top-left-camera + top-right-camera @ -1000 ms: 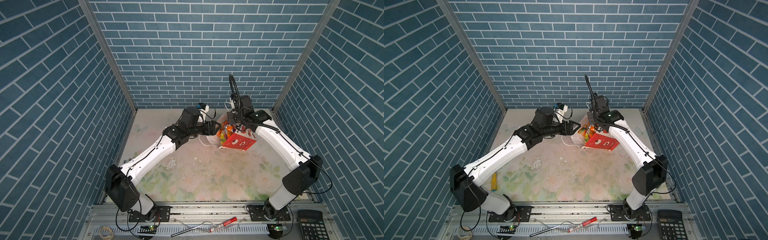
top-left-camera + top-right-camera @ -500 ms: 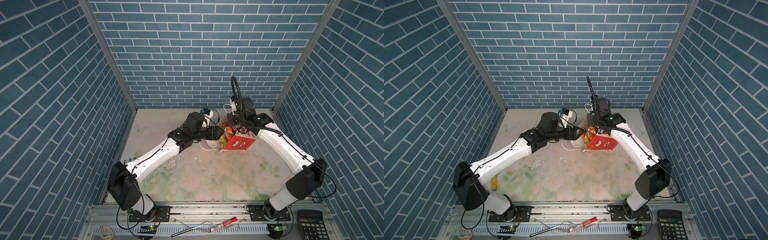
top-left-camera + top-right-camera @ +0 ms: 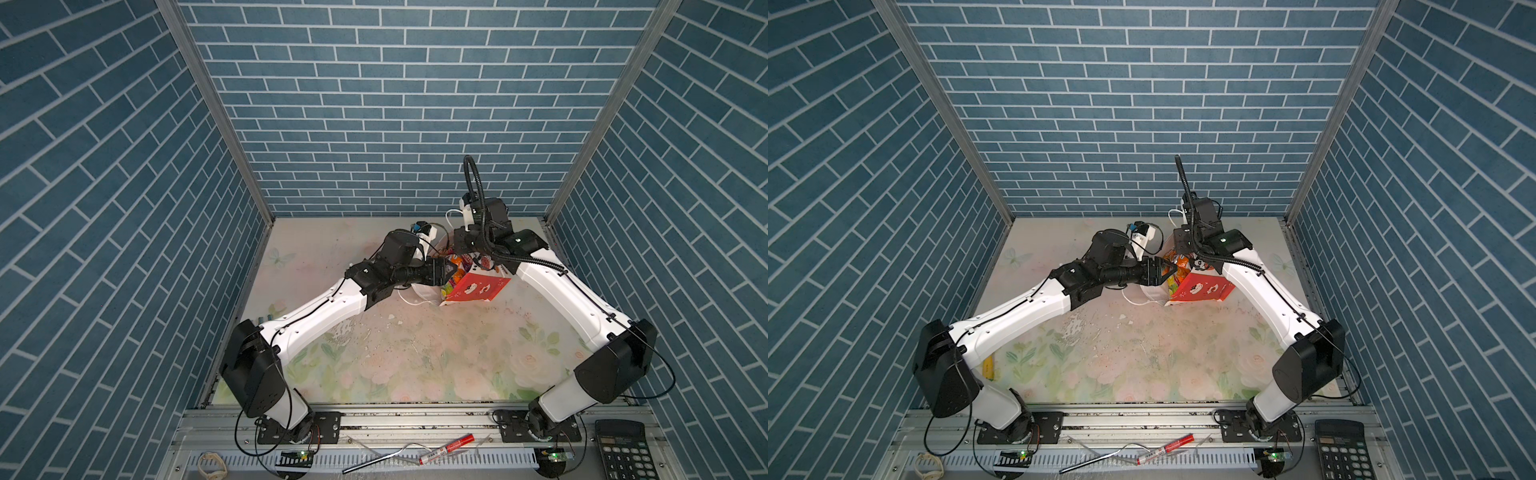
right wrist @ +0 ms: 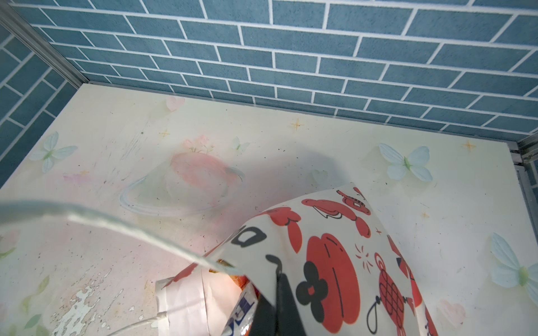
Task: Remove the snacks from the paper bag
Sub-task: 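Lower the left gripper onto an orange candy packet while the right holds the bag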
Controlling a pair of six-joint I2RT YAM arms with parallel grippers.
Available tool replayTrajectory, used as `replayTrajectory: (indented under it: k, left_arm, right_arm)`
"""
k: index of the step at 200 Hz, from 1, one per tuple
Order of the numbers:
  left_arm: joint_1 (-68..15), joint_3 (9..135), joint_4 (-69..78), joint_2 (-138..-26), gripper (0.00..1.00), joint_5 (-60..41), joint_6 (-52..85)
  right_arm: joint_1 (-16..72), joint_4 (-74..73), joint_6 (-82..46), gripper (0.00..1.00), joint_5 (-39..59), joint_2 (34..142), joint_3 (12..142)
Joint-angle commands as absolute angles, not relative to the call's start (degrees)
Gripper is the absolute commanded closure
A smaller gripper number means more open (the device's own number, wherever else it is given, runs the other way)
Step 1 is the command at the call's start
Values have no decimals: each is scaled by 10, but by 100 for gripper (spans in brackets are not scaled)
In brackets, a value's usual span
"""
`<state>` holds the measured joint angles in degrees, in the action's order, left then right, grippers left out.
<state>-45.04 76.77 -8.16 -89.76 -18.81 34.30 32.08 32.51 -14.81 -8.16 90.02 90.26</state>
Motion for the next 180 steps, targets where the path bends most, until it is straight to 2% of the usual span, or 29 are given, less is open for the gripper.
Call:
replayTrajectory:
  k: [1,23,82,117,180]
  left_arm:
    - [-452,759,-74,-916,36,-169,342]
    - [-453,764,-71,-930,42,-155,340]
    - [-452,774,-61,-960,42,-141,345]
    - [-453,773,-49,-966,36,-131,349]
    - [-453,776,-33,-986,38,-134,364]
  right_arm:
    - [321,279,-178,100,-62,874,901]
    - [321,278,-180,100,-60,872,898]
    - [321,272,-186,100,-49,872,895]
    - [321,265,-195,100,-40,873,890]
    - [321,252,-205,100,-34,868,875]
